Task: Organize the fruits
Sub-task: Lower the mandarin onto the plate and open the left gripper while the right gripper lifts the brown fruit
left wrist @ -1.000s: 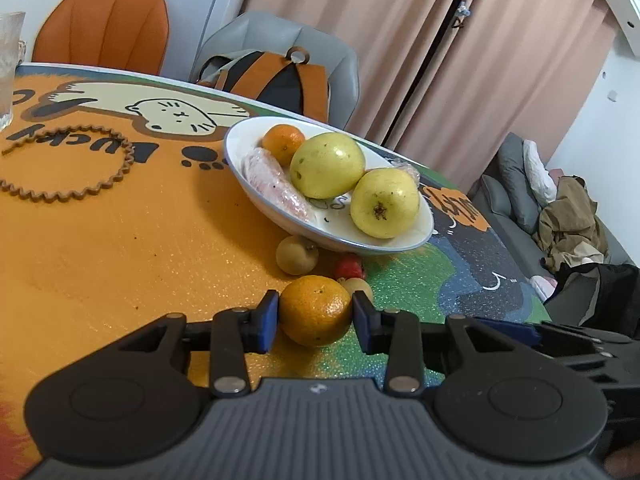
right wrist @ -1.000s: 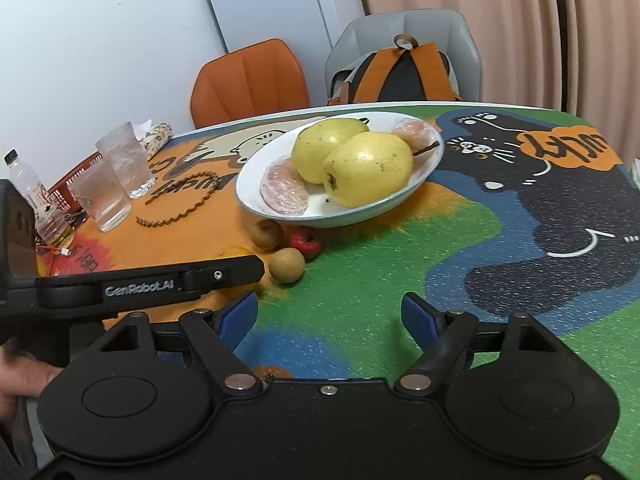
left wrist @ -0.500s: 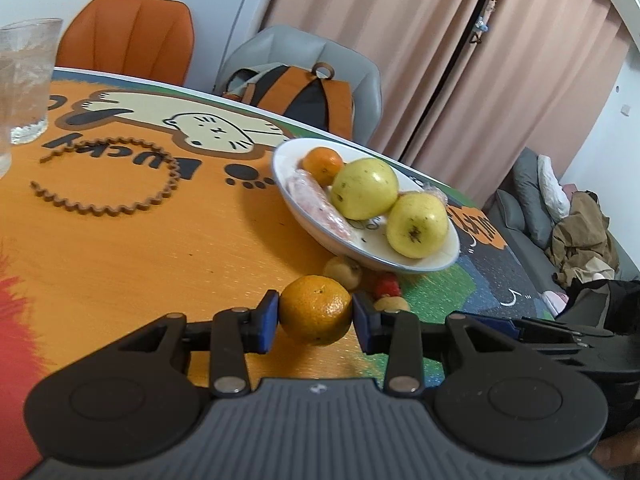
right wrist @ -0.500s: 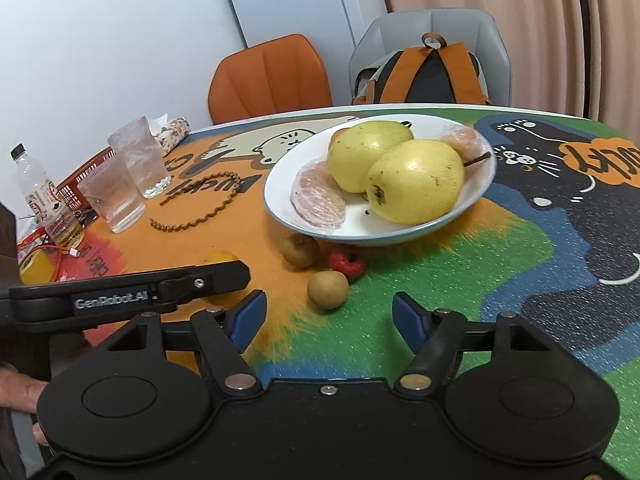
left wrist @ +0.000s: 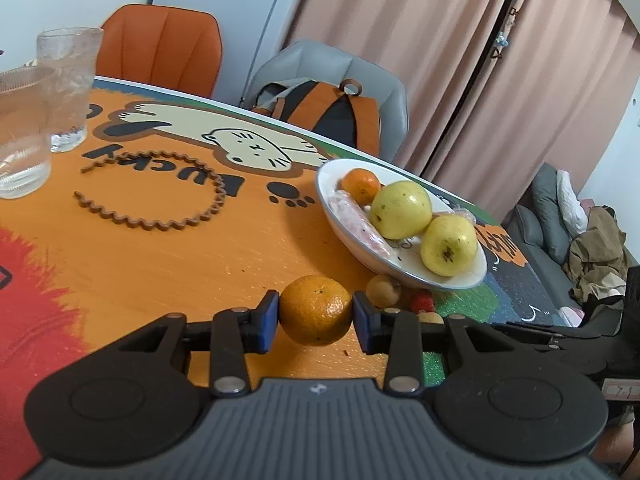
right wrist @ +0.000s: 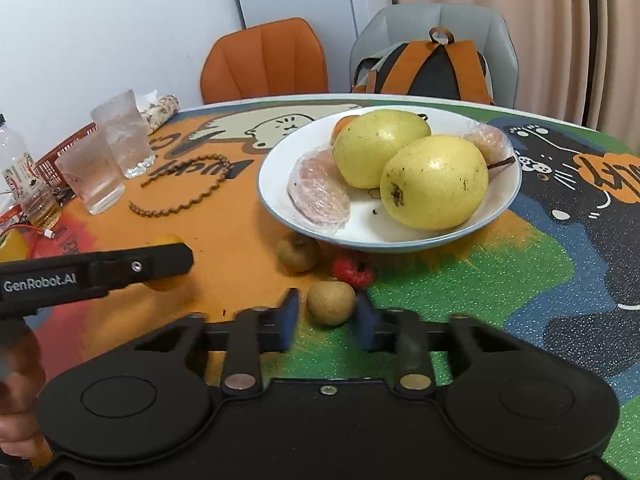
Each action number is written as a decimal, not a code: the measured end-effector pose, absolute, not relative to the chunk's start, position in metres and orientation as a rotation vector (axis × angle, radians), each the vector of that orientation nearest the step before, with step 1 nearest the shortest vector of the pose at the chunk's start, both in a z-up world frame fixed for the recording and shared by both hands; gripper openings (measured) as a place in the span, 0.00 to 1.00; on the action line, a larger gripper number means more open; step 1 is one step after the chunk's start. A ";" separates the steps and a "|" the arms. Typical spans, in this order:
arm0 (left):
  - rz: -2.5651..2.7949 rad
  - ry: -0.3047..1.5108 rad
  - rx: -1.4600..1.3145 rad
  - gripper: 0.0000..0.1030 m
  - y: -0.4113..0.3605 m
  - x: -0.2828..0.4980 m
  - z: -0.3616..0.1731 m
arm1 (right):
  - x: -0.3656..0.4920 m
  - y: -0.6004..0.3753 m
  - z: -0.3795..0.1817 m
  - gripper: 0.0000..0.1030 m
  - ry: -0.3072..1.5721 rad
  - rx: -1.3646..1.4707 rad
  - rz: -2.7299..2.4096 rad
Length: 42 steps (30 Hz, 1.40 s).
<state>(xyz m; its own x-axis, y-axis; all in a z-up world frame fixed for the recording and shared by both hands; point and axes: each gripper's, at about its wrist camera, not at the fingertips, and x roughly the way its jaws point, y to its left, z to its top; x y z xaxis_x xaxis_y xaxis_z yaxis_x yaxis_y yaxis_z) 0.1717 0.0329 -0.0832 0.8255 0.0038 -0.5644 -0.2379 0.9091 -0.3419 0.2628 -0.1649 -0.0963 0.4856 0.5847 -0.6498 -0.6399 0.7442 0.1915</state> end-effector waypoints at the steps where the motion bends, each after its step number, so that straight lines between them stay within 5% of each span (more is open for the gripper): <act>1: 0.134 0.587 -0.416 0.36 0.034 0.172 -0.083 | 0.263 -0.166 -0.096 0.24 0.766 -0.071 0.753; 42: -0.004 0.585 -0.321 0.36 -0.009 0.246 -0.045 | 0.278 -0.233 -0.046 0.24 0.635 0.047 0.661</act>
<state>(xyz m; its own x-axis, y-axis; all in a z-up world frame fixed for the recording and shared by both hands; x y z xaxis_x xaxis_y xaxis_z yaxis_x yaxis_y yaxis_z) 0.2464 -0.0086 -0.0453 0.8349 -0.0946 -0.5422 -0.0867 0.9502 -0.2992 0.2778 -0.2334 -0.0462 0.6088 0.5858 -0.5351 -0.5579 0.7956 0.2362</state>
